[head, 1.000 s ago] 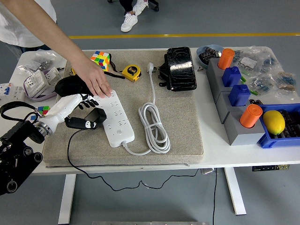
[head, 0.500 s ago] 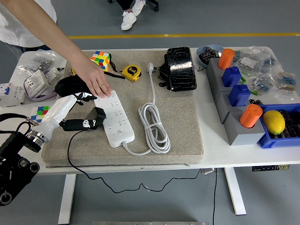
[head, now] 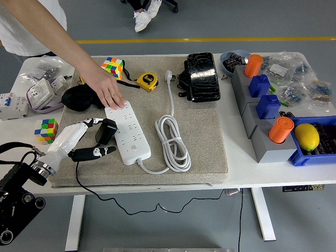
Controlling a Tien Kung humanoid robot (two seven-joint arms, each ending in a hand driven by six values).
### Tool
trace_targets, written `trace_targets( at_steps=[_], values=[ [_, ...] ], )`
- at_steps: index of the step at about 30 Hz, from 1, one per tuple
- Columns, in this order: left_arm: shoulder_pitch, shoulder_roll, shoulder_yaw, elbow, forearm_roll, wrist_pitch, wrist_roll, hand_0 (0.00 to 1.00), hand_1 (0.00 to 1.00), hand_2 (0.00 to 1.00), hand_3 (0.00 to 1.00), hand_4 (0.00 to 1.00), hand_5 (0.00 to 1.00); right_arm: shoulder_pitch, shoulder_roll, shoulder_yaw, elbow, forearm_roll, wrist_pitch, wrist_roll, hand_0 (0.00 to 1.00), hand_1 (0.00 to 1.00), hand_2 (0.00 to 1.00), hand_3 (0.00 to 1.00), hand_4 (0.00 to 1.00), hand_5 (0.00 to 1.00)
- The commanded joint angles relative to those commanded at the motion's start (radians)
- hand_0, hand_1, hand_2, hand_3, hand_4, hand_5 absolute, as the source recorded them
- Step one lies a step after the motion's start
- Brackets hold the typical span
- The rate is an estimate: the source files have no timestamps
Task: Put the plug near the board,insert it into the board,press the button,pull the plug out
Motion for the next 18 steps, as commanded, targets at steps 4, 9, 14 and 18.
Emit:
trace_targets(
  at_steps=[4, 9, 14, 18],
  values=[
    [-0.002, 0.0, 0.008, -0.005, 0.004, -0.002, 0.004, 0.759, 0.844, 0.871, 0.818, 0.998, 0.739, 0.0, 0.002, -0.001, -0.001, 0.002, 0.0, 0.0, 0.565, 0.659, 0.664, 0.542, 0.918, 0.462],
    [-0.004, 0.001, 0.019, -0.015, 0.002, -0.005, 0.007, 0.761, 0.84, 0.861, 0.807, 0.998, 0.739, -0.001, 0.003, -0.001, -0.002, 0.003, 0.0, 0.001, 0.565, 0.659, 0.664, 0.542, 0.918, 0.462],
    [-0.012, -0.002, 0.035, -0.021, 0.004, -0.009, 0.014, 0.751, 0.833, 0.856, 0.798, 0.998, 0.741, 0.0, 0.003, 0.0, -0.001, 0.002, 0.0, 0.002, 0.565, 0.659, 0.664, 0.541, 0.918, 0.462],
    [-0.021, -0.006, 0.044, -0.022, 0.007, -0.01, 0.019, 0.747, 0.826, 0.848, 0.79, 0.998, 0.74, 0.0, 0.003, -0.002, -0.001, 0.003, 0.0, 0.002, 0.565, 0.659, 0.663, 0.541, 0.918, 0.462]
  ],
)
